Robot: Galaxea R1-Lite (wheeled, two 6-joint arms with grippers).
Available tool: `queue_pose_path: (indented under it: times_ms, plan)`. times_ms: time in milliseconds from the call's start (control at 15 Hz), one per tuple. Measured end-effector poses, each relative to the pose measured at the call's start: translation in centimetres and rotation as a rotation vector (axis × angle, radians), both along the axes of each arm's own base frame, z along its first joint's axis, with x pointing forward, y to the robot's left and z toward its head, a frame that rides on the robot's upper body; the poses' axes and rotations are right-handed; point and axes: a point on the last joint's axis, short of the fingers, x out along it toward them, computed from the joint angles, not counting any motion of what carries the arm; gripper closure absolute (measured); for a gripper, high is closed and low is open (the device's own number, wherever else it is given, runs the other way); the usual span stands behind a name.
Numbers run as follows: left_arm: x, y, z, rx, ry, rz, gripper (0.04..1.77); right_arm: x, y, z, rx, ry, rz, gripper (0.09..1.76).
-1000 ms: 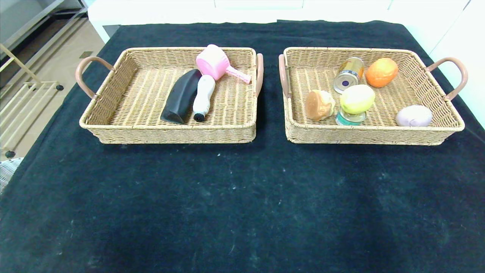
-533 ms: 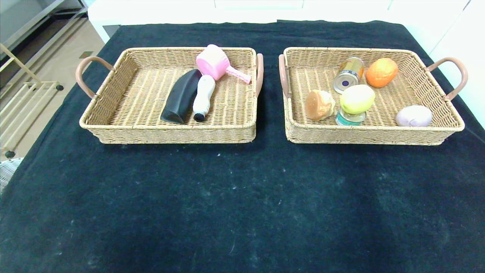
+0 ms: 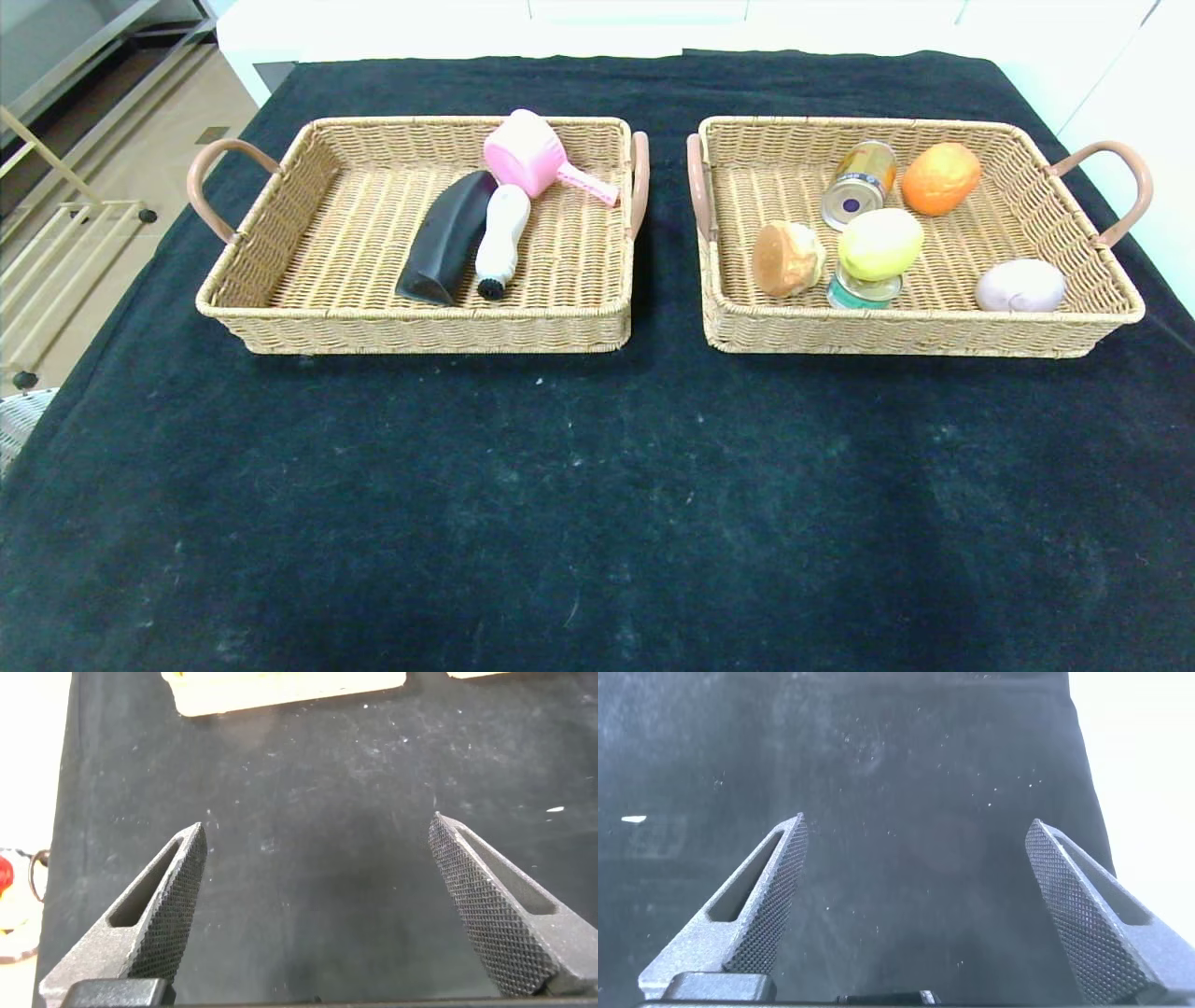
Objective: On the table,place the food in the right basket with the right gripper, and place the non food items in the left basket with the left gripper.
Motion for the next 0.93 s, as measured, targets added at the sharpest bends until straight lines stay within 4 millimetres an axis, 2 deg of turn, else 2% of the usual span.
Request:
queue_pose_path:
  times_ms: [200, 333, 600, 733, 933]
  plan:
    - [1.7, 0.1, -2.7, -0.003, -0.027, 0.006, 0.09, 0.7, 0.0, -0.4, -0.006, -0.088, -0.001, 0.15]
    - [3.4, 0.1, -4.0, -0.022, -0.066, 0.014, 0.09, 2.3, 0.0, -1.2, -0.017, -0.152, -0.001, 0.15]
    - [6.8, 0.2, -6.7, -0.027, -0.135, 0.043, 0.09, 6.1, 0.1, -4.8, -0.077, -0.288, 0.027, 0.15]
    - [8.4, 0.2, -9.0, -0.018, -0.097, 0.051, 0.09, 6.9, 0.1, -6.6, -0.097, -0.236, 0.035, 0.15]
    - [9.8, 0.2, -12.1, -0.007, -0.003, 0.043, 0.09, 7.2, 0.1, -7.9, -0.096, -0.143, 0.041, 0.15]
